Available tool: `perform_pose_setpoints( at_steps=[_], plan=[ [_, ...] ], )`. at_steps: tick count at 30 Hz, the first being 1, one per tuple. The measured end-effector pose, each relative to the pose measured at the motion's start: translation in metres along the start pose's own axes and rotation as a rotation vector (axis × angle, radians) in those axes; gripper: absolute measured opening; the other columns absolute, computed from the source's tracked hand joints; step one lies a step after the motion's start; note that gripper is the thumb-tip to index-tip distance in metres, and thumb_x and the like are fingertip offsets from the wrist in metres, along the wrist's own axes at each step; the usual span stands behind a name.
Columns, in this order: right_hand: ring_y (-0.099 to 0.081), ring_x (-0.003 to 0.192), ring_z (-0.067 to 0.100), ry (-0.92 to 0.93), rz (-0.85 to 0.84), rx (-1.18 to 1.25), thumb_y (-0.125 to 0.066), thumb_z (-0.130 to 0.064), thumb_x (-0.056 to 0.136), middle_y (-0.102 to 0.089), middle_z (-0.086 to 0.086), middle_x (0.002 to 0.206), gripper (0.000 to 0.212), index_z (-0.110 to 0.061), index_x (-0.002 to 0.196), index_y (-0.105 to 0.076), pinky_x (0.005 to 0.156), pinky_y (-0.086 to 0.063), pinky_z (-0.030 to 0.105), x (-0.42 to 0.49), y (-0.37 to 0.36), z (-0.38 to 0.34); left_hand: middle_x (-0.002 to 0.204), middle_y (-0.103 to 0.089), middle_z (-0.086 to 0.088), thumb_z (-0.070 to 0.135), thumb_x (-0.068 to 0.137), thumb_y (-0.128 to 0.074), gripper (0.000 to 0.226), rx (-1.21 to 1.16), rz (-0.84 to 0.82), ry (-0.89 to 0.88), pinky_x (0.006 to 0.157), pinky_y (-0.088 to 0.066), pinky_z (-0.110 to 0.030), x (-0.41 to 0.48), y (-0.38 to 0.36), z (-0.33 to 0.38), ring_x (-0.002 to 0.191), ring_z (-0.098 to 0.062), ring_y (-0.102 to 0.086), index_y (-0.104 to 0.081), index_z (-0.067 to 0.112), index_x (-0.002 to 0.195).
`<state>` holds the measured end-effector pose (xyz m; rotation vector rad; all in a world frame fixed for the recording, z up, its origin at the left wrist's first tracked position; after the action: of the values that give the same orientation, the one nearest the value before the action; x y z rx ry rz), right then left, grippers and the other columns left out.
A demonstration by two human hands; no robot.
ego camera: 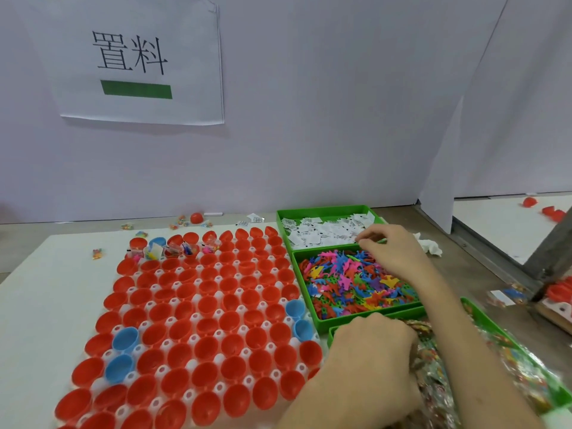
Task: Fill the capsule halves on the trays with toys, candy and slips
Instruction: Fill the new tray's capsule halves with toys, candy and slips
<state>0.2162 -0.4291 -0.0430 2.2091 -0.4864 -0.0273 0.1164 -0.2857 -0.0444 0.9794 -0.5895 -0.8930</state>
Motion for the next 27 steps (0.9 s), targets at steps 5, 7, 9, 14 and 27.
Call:
perform_pose_setpoints(
  at_steps=[5, 7, 9, 14, 27],
  plan=[
    [-0.056, 0.104, 0.011, -0.021, -0.01, -0.041, -0.062, -0.021, 0.096, -0.064, -0.004, 0.122, 0.024, -0.029, 0.119, -0.067, 0.083, -0.041, 0.028, 0.002, -0.005, 0.012, 0.087, -0.065, 0.001, 0.02, 0.083, -0.062, 0.007, -0.139, 0.02, 0.068, 0.075, -0.05, -0.04, -0.004, 0.0, -0.001, 0.083, -0.025, -0.058, -0.058, 0.023, 0.079],
    [-0.055, 0.12, 0.017, -0.007, -0.002, -0.089, -0.061, -0.022, 0.096, -0.058, -0.003, 0.138, 0.037, -0.028, 0.133, -0.059, 0.097, -0.043, 0.033, 0.003, -0.01, 0.012, 0.083, -0.063, 0.005, 0.022, 0.081, -0.061, 0.009, -0.162, 0.084, 0.092, 0.072, -0.047, -0.036, -0.003, -0.002, -0.015, 0.08, -0.022, -0.056, -0.054, 0.024, 0.075],
    [-0.046, 0.136, 0.021, -0.003, -0.007, -0.146, -0.059, -0.025, 0.097, -0.049, -0.003, 0.15, 0.046, -0.029, 0.142, -0.051, 0.114, -0.036, 0.046, 0.005, -0.019, 0.013, 0.08, -0.059, 0.007, 0.024, 0.081, -0.061, 0.013, -0.142, 0.081, 0.12, 0.067, -0.04, -0.032, -0.004, -0.004, -0.018, 0.078, -0.02, -0.054, -0.05, 0.026, 0.073],
    [-0.033, 0.145, 0.024, -0.028, 0.002, -0.306, -0.052, -0.038, 0.1, -0.041, -0.003, 0.156, 0.049, -0.029, 0.148, -0.042, 0.116, -0.022, 0.057, 0.011, -0.039, 0.015, 0.094, -0.061, -0.001, 0.025, 0.084, -0.062, 0.004, -0.071, 0.142, 0.067, 0.07, -0.037, -0.032, -0.008, -0.014, -0.01, 0.088, -0.026, -0.057, -0.057, 0.024, 0.083],
    [-0.033, 0.14, 0.022, -0.022, 0.009, -0.32, -0.052, -0.032, 0.1, -0.049, -0.002, 0.146, 0.035, -0.027, 0.134, -0.053, 0.113, -0.028, 0.05, 0.009, -0.048, 0.018, 0.109, -0.057, -0.004, 0.033, 0.082, -0.057, 0.027, 0.054, 0.323, 0.063, 0.096, -0.034, -0.044, -0.017, -0.039, -0.005, 0.106, -0.027, -0.05, -0.059, 0.018, 0.105]
  ],
)
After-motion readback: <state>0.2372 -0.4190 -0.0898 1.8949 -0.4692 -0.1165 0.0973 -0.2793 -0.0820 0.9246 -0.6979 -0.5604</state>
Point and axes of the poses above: each hand's wrist, its own x-axis towards the middle knuckle, its own y-axis out of the back of the hand, z = x × y, the point moved 5 cm from there along x, towards the middle knuckle
